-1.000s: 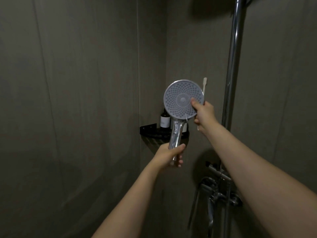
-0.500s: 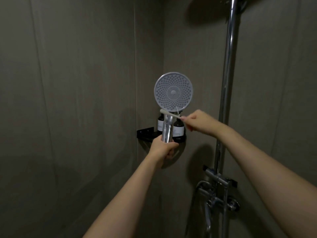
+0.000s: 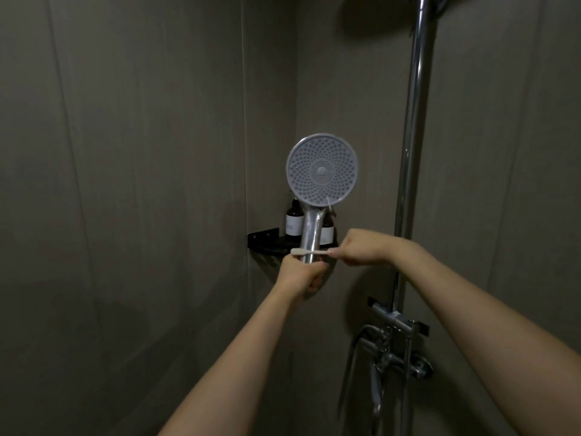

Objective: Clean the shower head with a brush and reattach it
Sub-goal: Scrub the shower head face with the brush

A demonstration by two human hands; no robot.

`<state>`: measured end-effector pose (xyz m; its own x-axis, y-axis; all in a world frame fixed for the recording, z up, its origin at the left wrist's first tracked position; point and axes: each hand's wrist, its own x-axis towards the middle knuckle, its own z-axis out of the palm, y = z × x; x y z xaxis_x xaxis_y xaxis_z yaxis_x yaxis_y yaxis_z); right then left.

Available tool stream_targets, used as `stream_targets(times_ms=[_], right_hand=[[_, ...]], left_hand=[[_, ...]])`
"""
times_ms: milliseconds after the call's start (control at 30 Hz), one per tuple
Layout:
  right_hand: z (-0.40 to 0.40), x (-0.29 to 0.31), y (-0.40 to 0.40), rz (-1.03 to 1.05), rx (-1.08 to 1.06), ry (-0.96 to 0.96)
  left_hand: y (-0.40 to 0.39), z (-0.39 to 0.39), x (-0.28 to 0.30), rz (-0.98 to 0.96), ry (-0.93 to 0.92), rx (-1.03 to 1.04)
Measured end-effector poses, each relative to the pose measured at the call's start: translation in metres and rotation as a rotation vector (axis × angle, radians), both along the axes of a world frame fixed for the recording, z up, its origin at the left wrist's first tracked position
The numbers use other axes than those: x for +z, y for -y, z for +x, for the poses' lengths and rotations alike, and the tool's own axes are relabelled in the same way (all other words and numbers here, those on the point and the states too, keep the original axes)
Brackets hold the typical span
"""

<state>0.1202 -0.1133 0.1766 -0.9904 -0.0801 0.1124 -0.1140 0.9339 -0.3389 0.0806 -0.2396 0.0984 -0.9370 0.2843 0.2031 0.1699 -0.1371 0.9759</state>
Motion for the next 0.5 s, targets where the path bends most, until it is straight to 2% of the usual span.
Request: stream_targets(times_ms=[100, 167, 233, 267, 400, 433, 500], right_hand=[[-0.004, 0.001, -0.007, -0.134, -0.087, -0.332], [-0.004, 0.0, -0.009, -0.17, -0.057, -0.265], [-0.003, -0.003, -0.009, -0.103, 0.004, -0.08], [-0.003, -0.005, -0.009, -0.064, 0.013, -0.066], [-0.008, -0.002, -0.016, -0.152, -0.082, -0.309], [-0.007, -0.002, -0.017, -0.165, -0.073, -0.279], [-0.003, -0.001, -0.017, -0.09, -0.007, -0.077]], left_hand=[[0.001, -0.001, -0.004, 0.004, -0.035, -0.064], [0.002, -0.001, -0.004, 0.045, -0.04, -0.121], [0.003, -0.004, -0.008, 0.148, 0.005, -0.21], [0.002, -0.005, -0.01, 0.209, 0.02, -0.255], [0.0, -0.008, -0.014, 0.318, 0.042, -0.307], [0.001, -0.008, -0.01, 0.336, 0.074, -0.301], [0.005, -0.012, -0.005, 0.382, 0.139, -0.285]])
